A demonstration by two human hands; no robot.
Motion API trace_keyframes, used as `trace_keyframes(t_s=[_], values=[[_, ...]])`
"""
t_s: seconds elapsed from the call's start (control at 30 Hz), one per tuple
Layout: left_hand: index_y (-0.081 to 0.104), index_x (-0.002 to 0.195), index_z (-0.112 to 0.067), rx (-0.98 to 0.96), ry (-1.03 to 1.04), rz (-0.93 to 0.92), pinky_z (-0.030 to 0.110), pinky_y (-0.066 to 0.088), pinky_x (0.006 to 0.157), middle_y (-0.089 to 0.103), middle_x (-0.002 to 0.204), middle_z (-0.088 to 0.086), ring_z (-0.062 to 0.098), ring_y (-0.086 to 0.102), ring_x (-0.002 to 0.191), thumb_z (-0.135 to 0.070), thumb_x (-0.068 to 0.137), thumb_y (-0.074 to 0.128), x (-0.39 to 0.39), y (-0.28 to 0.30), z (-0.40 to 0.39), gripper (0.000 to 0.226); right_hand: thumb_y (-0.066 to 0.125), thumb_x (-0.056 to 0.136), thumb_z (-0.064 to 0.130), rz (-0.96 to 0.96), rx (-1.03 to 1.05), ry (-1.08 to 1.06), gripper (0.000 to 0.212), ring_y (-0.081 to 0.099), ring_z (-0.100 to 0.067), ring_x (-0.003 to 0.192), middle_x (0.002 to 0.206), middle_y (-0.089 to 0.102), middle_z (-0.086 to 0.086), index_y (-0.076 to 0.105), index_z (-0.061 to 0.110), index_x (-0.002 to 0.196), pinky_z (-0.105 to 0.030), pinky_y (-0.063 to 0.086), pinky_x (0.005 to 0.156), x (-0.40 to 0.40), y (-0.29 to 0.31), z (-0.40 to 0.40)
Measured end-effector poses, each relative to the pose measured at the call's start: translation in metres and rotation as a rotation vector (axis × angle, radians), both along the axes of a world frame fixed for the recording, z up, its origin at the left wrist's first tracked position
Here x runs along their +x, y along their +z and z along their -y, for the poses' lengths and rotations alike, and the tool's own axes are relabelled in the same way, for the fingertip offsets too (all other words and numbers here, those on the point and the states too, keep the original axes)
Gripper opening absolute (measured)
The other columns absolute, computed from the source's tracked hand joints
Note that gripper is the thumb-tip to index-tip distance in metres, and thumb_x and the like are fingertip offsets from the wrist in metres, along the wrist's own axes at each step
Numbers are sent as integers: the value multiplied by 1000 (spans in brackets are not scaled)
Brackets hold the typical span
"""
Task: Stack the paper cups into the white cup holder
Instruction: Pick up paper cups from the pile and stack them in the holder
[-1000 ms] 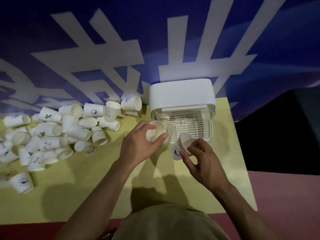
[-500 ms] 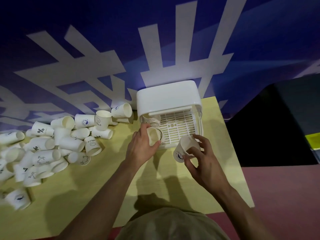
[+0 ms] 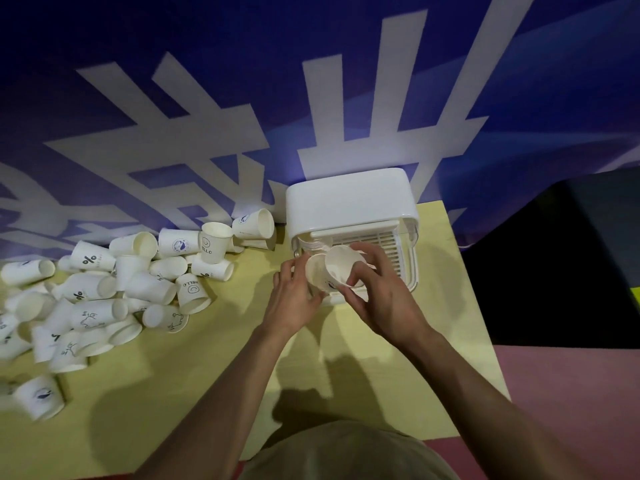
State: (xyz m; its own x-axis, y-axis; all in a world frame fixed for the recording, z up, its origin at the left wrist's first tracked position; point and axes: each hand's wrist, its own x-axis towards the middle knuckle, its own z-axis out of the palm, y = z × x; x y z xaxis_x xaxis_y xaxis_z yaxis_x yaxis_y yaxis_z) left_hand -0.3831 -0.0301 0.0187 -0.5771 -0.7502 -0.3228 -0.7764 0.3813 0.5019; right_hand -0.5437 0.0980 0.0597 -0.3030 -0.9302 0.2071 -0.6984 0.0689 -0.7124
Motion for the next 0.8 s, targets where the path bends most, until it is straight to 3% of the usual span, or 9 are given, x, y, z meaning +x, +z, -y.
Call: trace_keyframes(t_s=[0.07, 0.13, 0.23, 0.4, 0.5, 0.63, 0.7, 0.8], values=[[24, 156, -24, -3, 16, -17, 44, 39, 109, 34, 146, 5, 31, 37, 132, -34, 89, 72, 17, 3, -3, 83, 68, 97, 30, -37, -5, 75, 21, 60, -25, 107, 149, 41, -2, 57, 13, 95, -34, 54, 72, 5, -5, 12], [27, 155, -23, -19, 25, -16, 44, 40, 109, 33, 147, 3, 28, 37, 133, -36, 90, 71, 33, 6, -6, 79, 69, 96, 28, -113, -3, 129, 21, 61, -29, 101, 148, 43, -4, 56, 12, 97, -33, 53, 64, 11, -6, 22], [29, 153, -25, -11, 38, -26, 42, 42, 109, 33, 146, 1, 25, 38, 132, -36, 92, 68, 55, 7, -11, 74, 73, 91, 24, -249, -4, 151, 23, 59, -31, 108, 148, 48, -7, 55, 10, 96, -23, 41, 62, 18, -8, 32], [26, 155, -30, 34, 48, -48, 40, 43, 109, 31, 146, -3, 20, 38, 132, -35, 96, 64, 68, 4, -17, 70, 62, 95, 25, -356, 71, 171, 19, 53, -32, 118, 149, 47, -11, 56, 8, 102, -28, 45, 66, 18, -33, 43], [23, 156, -29, 56, 37, -47, 39, 40, 111, 30, 147, -2, 20, 35, 136, -34, 97, 62, 61, 2, -18, 70, 64, 92, 21, -362, 141, 186, 22, 53, -35, 121, 145, 51, -14, 54, 9, 107, -44, 54, 84, 16, -51, 50], [19, 157, -29, 106, 11, -34, 40, 40, 112, 30, 148, -1, 21, 35, 137, -33, 96, 63, 49, -2, -16, 76, 66, 93, 40, -336, 336, 225, 58, 39, -41, 143, 157, 42, -12, 44, 9, 137, -57, 42, 111, 12, -76, 46], [14, 158, -28, 140, -4, -23, 42, 40, 113, 29, 150, -1, 22, 35, 139, -35, 96, 63, 42, -2, -14, 80, 60, 93, 52, -292, 357, 306, 79, 29, -40, 149, 165, 30, -13, 33, 5, 151, -54, 28, 122, 9, -84, 42], [5, 161, -24, 173, -30, -12, 39, 32, 117, 24, 159, 2, 24, 28, 145, -39, 98, 59, 29, -1, -11, 85, 60, 96, 50, -112, 268, 255, 77, 24, -28, 153, 166, 27, -15, 33, 5, 153, -42, 20, 125, 7, -82, 38]])
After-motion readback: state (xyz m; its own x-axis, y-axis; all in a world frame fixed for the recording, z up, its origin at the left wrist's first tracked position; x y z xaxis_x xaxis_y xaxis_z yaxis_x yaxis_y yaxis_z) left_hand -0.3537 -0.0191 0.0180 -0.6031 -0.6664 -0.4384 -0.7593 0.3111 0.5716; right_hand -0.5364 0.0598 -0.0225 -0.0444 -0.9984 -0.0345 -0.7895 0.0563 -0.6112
